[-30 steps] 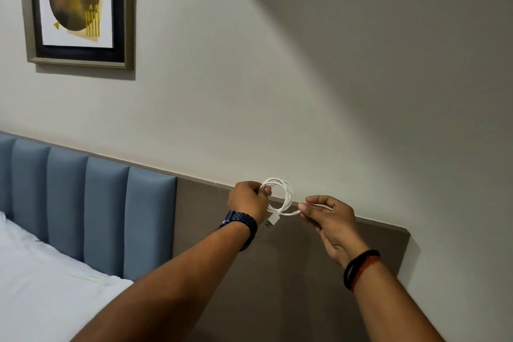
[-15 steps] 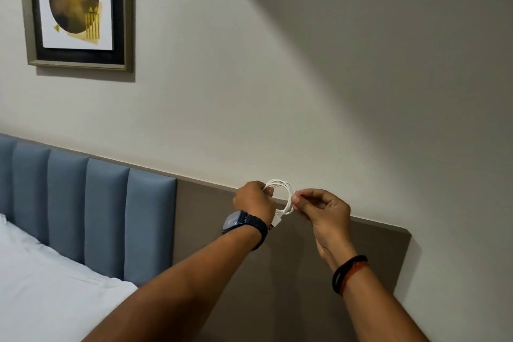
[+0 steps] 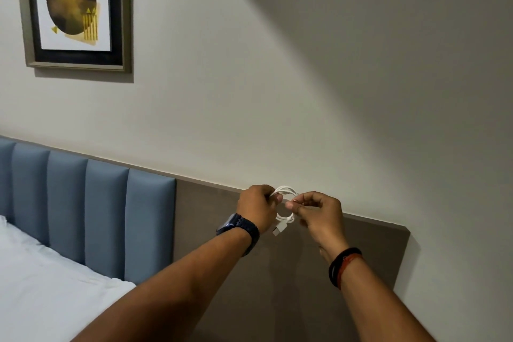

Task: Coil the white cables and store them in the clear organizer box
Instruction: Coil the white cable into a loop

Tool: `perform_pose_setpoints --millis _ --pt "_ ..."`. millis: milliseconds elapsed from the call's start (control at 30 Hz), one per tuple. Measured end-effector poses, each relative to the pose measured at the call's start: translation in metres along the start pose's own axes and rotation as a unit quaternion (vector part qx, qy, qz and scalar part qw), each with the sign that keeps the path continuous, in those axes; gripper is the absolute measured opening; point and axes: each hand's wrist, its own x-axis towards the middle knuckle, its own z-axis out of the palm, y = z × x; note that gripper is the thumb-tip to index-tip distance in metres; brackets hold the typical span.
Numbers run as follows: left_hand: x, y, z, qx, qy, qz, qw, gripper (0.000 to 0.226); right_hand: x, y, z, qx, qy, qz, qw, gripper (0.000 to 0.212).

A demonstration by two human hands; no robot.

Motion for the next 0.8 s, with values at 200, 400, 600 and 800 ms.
perform_pose_setpoints --millis 200,400,600,800 --pt "-0.002 0.002 -0.001 -0.035 -0.046 0.024 0.998 0.027 -0.005 0.001 0.003 -0.115 0.094 -0.089 0.985 0.030" --pt "-0.003 0.002 -0.003 -0.008 -0.045 0.042 0.998 0.027 0.000 -0.001 -0.001 -0.082 0.041 -0.030 0.995 0.040" --pt "-0.005 0.002 -0.001 0.021 -0.033 0.027 0.999 0.025 -0.002 0.002 -0.005 0.026 -0.056 0.044 0.997 0.017" --pt "-0.002 0.005 -0.003 0.019 -0.032 0.009 0.999 0.036 -0.003 0.000 -0.012 0.055 -0.122 0.054 0.989 0.005"
